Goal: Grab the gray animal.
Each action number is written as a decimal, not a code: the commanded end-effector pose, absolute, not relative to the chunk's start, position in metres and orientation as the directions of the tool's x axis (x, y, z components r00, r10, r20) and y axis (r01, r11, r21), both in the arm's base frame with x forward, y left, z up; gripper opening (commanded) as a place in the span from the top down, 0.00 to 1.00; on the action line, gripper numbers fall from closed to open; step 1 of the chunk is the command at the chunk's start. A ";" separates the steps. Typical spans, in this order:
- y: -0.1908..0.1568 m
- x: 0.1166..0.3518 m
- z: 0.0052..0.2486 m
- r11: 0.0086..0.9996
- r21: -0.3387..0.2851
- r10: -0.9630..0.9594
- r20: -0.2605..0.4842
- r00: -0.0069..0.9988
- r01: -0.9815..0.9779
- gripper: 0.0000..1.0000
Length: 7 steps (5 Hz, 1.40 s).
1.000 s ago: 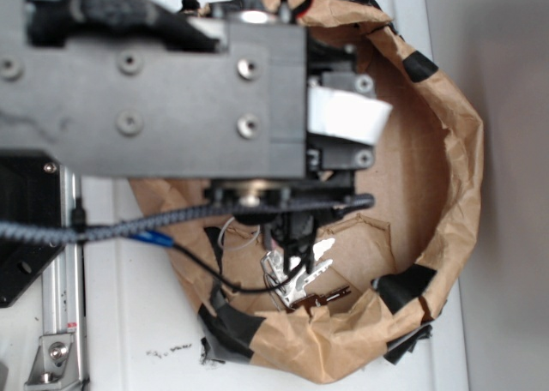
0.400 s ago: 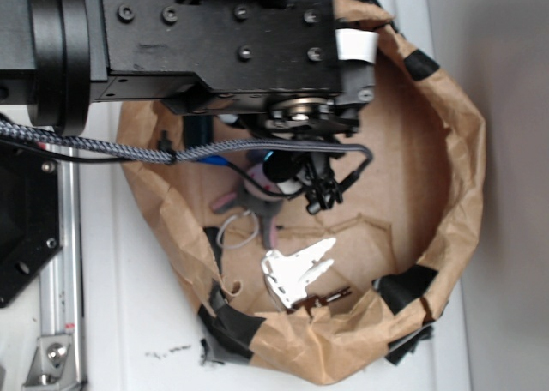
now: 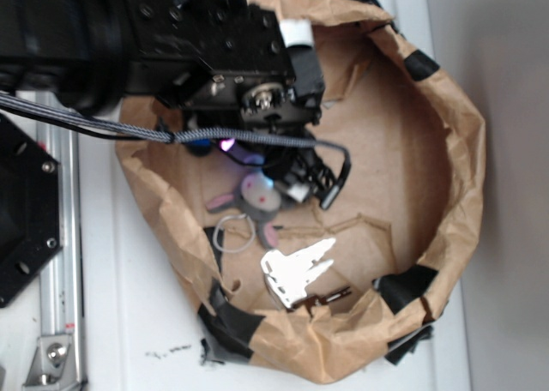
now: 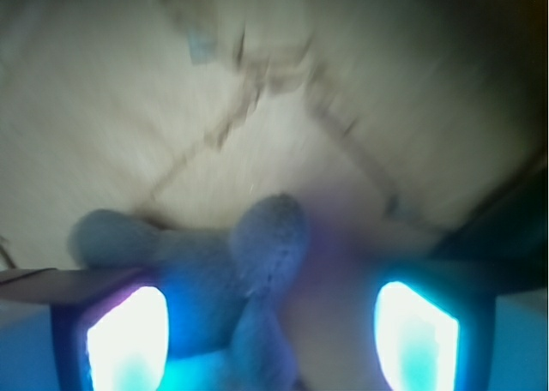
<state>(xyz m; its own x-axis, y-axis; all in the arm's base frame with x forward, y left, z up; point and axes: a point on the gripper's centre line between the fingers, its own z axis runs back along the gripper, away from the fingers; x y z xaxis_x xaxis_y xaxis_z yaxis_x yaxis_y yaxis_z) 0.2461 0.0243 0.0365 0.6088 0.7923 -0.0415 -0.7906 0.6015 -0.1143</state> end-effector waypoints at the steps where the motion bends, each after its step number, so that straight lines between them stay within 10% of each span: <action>1: 0.007 0.272 0.016 0.682 -0.112 0.715 -0.102 0.691 -0.723 0.00; 3: -0.002 0.277 0.033 0.728 -0.048 0.681 -0.074 0.729 -0.684 1.00; 6: 0.019 0.305 0.185 0.899 -0.089 0.437 0.164 0.884 -0.428 1.00; 7: 0.029 0.300 0.193 0.925 -0.142 0.375 0.181 0.909 -0.354 1.00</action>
